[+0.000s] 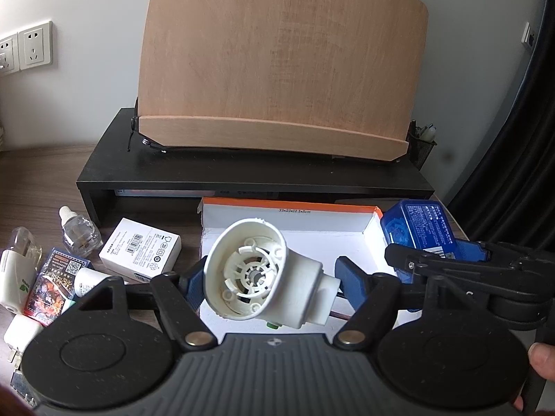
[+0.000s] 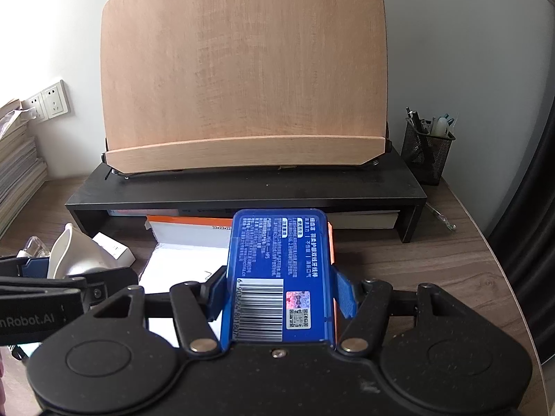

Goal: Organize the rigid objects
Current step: 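Carry the repeller and blue box over the orange-rimmed white box with both grippers, then open the right gripper to drop the blue box in while the left gripper releases the repeller, then withdraw both grippers from the box back toward the scattered items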

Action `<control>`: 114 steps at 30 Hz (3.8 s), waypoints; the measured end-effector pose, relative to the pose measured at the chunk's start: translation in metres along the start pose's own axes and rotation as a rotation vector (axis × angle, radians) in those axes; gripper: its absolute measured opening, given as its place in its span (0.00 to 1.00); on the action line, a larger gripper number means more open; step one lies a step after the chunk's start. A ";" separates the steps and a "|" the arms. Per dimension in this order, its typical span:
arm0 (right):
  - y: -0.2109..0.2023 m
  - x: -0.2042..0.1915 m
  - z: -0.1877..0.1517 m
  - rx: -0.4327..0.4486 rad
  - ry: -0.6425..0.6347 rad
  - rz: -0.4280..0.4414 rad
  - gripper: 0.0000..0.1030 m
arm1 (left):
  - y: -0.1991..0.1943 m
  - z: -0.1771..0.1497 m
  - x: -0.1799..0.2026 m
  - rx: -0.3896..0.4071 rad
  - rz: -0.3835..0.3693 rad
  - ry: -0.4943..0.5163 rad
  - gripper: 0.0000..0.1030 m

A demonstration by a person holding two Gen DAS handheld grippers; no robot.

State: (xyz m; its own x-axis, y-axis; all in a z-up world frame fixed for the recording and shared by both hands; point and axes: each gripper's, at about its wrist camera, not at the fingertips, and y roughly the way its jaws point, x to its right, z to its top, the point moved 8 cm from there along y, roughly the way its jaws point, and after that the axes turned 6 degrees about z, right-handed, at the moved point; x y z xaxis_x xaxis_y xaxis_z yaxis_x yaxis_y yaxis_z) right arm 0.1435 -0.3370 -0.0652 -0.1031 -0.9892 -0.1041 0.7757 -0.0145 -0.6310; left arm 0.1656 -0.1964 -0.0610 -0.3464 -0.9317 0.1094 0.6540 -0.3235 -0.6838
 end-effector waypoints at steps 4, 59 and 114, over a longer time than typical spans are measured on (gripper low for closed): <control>0.005 0.000 0.002 -0.007 -0.004 0.004 0.72 | 0.002 0.000 0.002 -0.002 0.001 0.002 0.74; 0.068 0.009 0.010 -0.114 -0.008 0.004 0.72 | 0.049 0.004 0.000 -0.078 -0.007 0.001 0.74; -0.040 -0.094 -0.099 0.260 -0.224 0.089 0.88 | -0.084 -0.047 -0.136 -0.007 0.213 -0.238 0.93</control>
State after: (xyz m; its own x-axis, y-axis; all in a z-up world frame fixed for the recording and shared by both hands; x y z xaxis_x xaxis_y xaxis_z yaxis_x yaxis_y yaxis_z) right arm 0.0604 -0.2288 -0.1067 0.0888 -0.9953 0.0391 0.9109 0.0652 -0.4075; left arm 0.1258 -0.0345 -0.0523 -0.0348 -0.9911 0.1286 0.6903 -0.1169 -0.7140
